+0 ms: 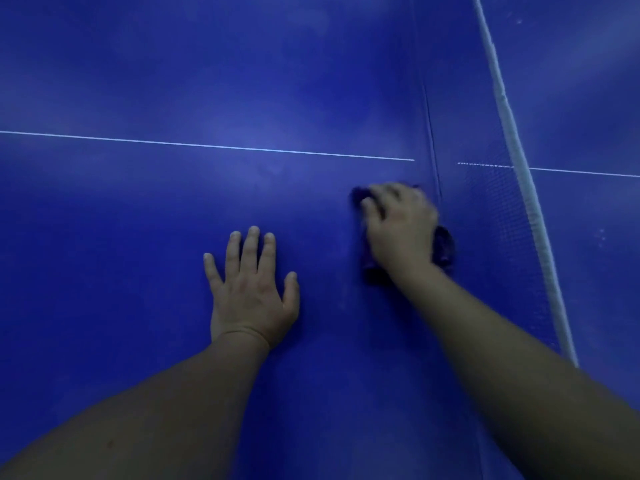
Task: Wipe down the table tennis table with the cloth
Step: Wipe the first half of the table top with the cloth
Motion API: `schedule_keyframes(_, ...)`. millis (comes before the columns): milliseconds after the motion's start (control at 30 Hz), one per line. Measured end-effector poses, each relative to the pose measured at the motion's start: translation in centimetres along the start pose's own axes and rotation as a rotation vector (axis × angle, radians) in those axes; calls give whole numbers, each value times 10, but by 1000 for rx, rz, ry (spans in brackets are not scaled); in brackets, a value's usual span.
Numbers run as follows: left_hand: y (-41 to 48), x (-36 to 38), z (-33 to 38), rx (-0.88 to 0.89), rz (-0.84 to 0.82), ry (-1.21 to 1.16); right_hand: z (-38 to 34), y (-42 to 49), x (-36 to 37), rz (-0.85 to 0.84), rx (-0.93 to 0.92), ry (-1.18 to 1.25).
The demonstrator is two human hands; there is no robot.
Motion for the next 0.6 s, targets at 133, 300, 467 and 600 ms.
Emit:
schedule_keyframes(133, 1, 0, 0, 13, -6, 4, 44, 71, 20, -14, 322, -92)
schedule_keyframes(300, 0, -4, 0, 15, -1, -44, -39, 37, 27, -118, -40, 5)
schedule_keyframes(467, 0, -5, 0, 9, -9, -54, -68, -146, -42, -256, -398, 199)
schedule_keyframes(600, 0, -5, 2, 16, -17, -43, -20, -99, -38, -214, -386, 164)
Point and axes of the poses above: each hand's wrist, its own y-axis towards the middle knuckle, its own x-axis out of the palm, z = x × y, the point moved 8 cm from there along y, towards the middle knuckle, and after that the axes turned 12 degrees about z, right-handed, at the moved point
